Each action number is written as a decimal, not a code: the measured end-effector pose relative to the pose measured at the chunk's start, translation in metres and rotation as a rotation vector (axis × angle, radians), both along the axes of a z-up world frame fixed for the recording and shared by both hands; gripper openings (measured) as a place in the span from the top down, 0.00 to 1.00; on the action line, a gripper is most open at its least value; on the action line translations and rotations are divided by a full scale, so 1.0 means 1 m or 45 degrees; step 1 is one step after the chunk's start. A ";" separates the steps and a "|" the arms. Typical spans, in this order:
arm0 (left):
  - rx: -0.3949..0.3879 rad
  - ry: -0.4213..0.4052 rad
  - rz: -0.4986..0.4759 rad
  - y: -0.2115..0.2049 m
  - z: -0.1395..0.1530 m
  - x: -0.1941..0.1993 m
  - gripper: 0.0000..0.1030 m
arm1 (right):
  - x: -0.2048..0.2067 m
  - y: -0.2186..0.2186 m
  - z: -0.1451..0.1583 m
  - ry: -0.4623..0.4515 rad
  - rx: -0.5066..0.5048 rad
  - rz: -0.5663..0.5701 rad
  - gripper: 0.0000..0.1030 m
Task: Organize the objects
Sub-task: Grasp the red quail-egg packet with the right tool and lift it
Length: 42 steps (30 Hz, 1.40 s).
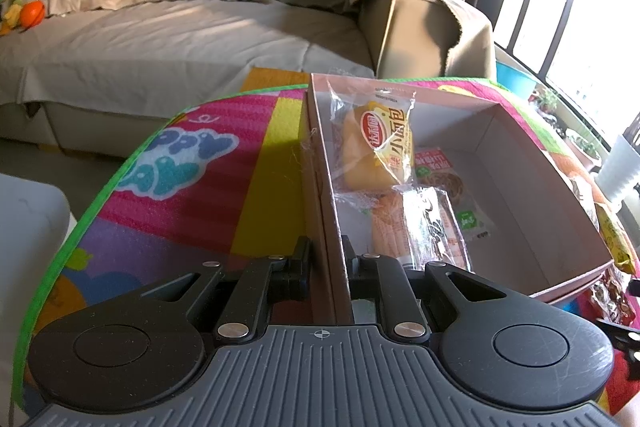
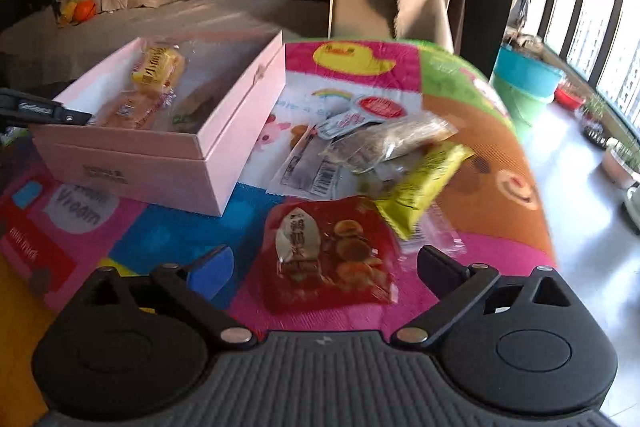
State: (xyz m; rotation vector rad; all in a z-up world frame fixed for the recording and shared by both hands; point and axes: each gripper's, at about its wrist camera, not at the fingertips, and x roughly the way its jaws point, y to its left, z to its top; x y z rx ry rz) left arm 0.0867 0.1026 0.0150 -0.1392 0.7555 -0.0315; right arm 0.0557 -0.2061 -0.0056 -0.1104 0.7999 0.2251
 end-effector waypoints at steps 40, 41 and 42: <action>-0.008 -0.005 -0.014 -0.001 0.000 -0.002 0.83 | 0.000 0.073 0.129 -0.380 0.282 0.112 0.29; -0.004 -0.002 -0.020 -0.002 0.000 -0.002 0.83 | 0.003 0.072 0.127 -0.374 0.285 0.098 0.29; -0.001 -0.001 -0.024 -0.001 0.000 -0.002 0.83 | 0.003 0.069 0.124 -0.367 0.292 0.087 0.29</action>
